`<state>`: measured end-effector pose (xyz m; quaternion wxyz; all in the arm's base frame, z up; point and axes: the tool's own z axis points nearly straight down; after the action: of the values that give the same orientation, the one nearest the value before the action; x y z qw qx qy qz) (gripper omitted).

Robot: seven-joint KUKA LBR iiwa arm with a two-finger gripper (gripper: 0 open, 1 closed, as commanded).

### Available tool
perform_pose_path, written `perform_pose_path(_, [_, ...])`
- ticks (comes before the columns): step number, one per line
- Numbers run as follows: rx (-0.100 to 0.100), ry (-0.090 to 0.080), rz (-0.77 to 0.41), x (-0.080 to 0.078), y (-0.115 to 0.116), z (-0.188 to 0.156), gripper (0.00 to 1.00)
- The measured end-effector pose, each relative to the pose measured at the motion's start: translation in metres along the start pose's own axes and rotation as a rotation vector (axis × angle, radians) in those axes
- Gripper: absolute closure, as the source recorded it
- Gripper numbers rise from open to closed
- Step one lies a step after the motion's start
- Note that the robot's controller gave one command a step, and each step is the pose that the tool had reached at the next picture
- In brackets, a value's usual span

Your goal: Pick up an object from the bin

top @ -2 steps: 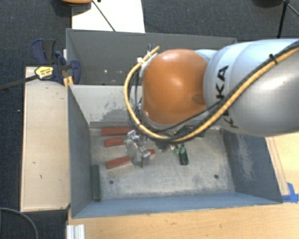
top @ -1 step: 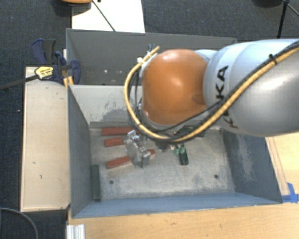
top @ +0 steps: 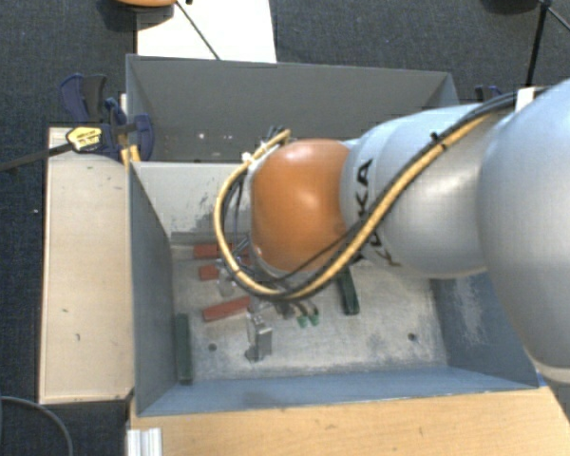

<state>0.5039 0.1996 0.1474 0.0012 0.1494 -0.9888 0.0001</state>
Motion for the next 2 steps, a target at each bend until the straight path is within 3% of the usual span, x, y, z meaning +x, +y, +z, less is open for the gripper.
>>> perform_pose_path(1, [0.000, -0.003, 0.001, -0.001, 0.000, -0.001, 0.00])
perform_pose_path(2, [0.000, -0.006, 0.153, -0.014, -0.068, 0.076, 1.00])
